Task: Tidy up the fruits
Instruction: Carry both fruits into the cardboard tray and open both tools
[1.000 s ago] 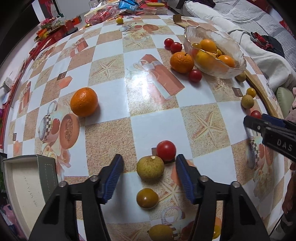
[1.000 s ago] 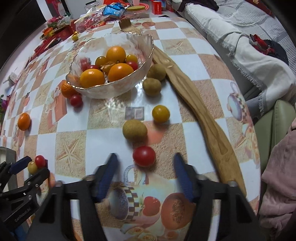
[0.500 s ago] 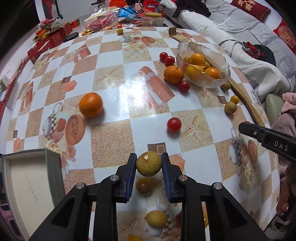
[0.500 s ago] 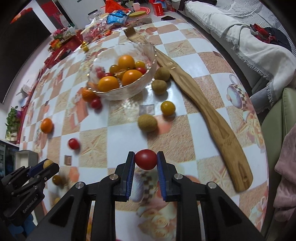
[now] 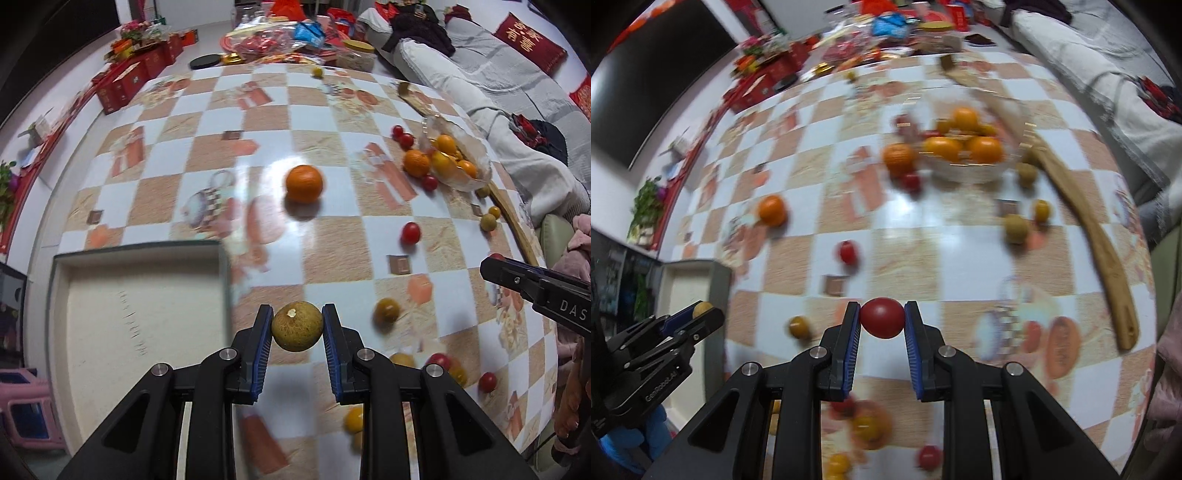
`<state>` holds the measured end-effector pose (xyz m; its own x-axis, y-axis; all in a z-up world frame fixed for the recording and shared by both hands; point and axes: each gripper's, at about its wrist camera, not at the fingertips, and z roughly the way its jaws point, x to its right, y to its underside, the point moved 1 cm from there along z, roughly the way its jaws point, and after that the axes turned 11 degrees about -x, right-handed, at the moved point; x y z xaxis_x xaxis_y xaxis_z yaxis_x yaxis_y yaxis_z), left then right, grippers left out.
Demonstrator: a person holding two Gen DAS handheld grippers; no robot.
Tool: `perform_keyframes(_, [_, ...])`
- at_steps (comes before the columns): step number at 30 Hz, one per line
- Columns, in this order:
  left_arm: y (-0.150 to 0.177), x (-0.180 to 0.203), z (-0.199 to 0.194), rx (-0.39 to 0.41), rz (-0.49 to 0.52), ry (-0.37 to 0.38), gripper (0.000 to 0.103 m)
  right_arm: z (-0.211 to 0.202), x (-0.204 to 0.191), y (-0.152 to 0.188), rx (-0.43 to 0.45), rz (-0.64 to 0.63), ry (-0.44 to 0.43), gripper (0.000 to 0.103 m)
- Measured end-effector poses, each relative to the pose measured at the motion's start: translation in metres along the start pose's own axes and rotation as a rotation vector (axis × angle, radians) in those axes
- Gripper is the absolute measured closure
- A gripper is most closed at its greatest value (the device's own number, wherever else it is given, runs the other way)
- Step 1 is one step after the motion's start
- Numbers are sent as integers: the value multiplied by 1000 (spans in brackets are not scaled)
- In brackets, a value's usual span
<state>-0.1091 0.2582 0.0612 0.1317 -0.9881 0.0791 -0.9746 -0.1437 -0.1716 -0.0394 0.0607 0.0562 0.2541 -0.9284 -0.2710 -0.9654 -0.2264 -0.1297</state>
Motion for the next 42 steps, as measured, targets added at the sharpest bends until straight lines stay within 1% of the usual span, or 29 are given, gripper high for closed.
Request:
perform_keyframes(10, [30, -99, -2, -12, -165, -85, 75, 27, -118, -8, -69, -181, -98, 77])
perform_keyframes(13, [37, -123, 3, -24, -197, -110, 75, 38, -150, -10, -91, -217, -127, 77])
perform_keyframes(16, [45, -142, 9, -42, -222, -119, 75, 53, -178, -13, -114, -250, -142, 77])
perform_keyframes(22, [54, -159, 19, -54, -240, -109, 75, 83, -218, -17, -161, -310, -118, 77])
perform_keyframes(26, [55, -161, 24, -48, -230, -98, 75, 99, -232, -21, -177, -338, -85, 77])
perform_keyframes(31, [56, -160, 26, -42, -197, -100, 73, 116, -242, -21, -211, -383, -23, 76])
perform_keyframes(32, [57, -160, 26, -42, -191, -92, 55, 119, -243, -20, -220, -389, -13, 76])
perform_keyframes(33, [57, -161, 25, -41, -193, -95, 39, 121, -243, -20, -231, -393, -1, 76])
perform_keyframes(34, [59, -162, 21, -21, -201, -114, 21, 123, -243, -19, -232, -398, 7, 74])
perform_keyframes(35, [60, -162, 18, 8, -202, -121, 21, 122, -245, -19, -227, -406, 12, 66])
perform_keyframes(36, [61, -163, 15, 23, -197, -118, 21, 123, -246, -19, -230, -412, 9, 60])
perform_keyframes(37, [61, -164, 17, 16, -197, -119, 21, 122, -249, -18, -233, -418, 1, 56])
perform_keyframes(39, [61, -166, 20, -6, -202, -121, 21, 124, -252, -18, -241, -427, -11, 42])
perform_keyframes(40, [62, -167, 21, -11, -206, -120, 21, 123, -254, -19, -243, -424, -25, 38])
perform_keyframes(42, [63, -167, 20, -9, -210, -115, 21, 117, -254, -21, -226, -413, -54, 21])
